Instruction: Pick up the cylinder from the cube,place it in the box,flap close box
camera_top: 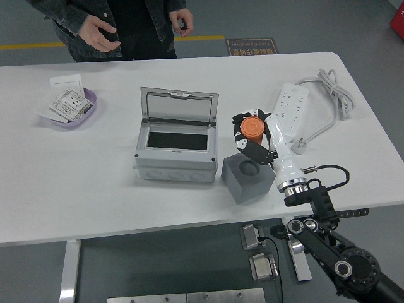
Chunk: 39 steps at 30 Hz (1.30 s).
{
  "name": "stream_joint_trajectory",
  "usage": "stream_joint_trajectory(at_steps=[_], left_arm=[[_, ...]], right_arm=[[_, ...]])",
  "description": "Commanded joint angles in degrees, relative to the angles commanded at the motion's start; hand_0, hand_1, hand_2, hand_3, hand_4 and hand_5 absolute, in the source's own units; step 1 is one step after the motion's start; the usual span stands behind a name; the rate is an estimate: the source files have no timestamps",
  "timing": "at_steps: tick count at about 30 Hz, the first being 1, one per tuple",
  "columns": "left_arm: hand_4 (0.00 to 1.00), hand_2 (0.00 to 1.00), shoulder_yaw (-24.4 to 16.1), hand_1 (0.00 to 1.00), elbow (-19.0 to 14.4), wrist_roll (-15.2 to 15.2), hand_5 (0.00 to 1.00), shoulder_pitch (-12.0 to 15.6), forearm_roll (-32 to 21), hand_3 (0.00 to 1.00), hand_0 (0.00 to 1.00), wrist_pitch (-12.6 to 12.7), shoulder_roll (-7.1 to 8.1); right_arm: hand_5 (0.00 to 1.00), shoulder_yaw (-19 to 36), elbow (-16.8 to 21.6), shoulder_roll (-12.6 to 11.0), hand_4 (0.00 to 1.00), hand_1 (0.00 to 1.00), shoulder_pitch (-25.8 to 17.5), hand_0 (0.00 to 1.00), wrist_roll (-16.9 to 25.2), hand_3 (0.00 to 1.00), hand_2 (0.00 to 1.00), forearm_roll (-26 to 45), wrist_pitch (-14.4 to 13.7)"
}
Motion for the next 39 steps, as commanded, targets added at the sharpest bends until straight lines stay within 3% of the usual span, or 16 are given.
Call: stream_joint_trajectory(at_steps=[1,2,7,8,13,14,19,20,26,39], left_arm=[[0.988,0.968,-0.02,0.971,0.0,0.02,0.868,-0.01,0.01,0.998,0.935,0.0,0.02],[0.989,0.967,-0.05,0.969,0.0,0.05,0.869,-0.01,0.03,0.998,0.934,-0.01,0.04],[0.989,0.967,-0.13,0.969,0.0,0.18,0.869,-0.02,0.04,0.998,0.934,-0.04,0.08],[0.99,0.961,-0.14,0.966,0.0,0.2,0.874,-0.03,0.03,0.996,0.933,-0.04,0.09],[0.99,0.961,-0.35,0.966,0.0,0.38,0.874,0.01,0.14,0.996,0.933,-0.07,0.21],[0.991,0.96,-0.45,0.966,0.0,0.44,0.881,0.0,0.2,0.994,0.933,-0.08,0.25],[0.991,0.96,-0.86,0.966,0.0,0.72,0.881,-0.03,0.56,0.994,0.933,-0.13,0.46],[0.991,0.96,-0.88,0.966,0.0,0.73,0.881,-0.04,0.58,0.994,0.934,-0.14,0.5],[0.991,0.96,-0.8,0.966,0.0,0.82,0.884,-0.14,0.62,0.993,0.934,-0.21,0.6],[0.992,0.96,-1.23,0.967,0.0,1.2,0.884,-0.04,1.23,0.994,0.935,-0.43,0.8]], right_arm=[[0.002,-0.2,-0.01,0.05,0.155,0.567,0.44,0.642,-0.53,0.431,0.576,-0.82,-0.21],[0.002,-0.5,-0.1,0.14,0.182,0.398,1.1,0.436,-1.28,0.382,0.463,-1.94,-0.47],[0.002,-1.98,-1.35,0.77,0.182,0.398,4.06,0.436,-3.95,0.382,0.463,-6.25,-1.76],[0.002,-2.33,-1.71,0.91,0.067,0.206,4.65,0.189,-4.48,0.253,0.297,-6.99,-2.01],[0.002,-4.82,-5.09,1.9,0.067,0.206,8.56,0.189,-7.96,0.253,0.297,-10.74,-3.59],[0.028,-5.47,-6.03,2.13,0.031,0.086,9.46,0.015,-8.83,0.223,0.207,-11.43,-3.78],[0.028,-9.08,-11.36,3.57,0.031,0.086,14.22,0.015,-13.25,0.223,0.207,-14.83,-3.7],[0.01,-9.71,-12.32,3.86,0.019,0.033,14.97,0.002,-13.86,0.218,0.199,-15.27,-3.56],[0.02,-13.91,-17.94,5.4,0.017,0.011,19.62,0.002,-16.93,0.212,0.191,-17.03,-2.22],[0.026,-20.63,-23.01,7.65,0.023,0.012,25.79,0.002,-19.22,0.202,0.191,-16.16,-0.84]])
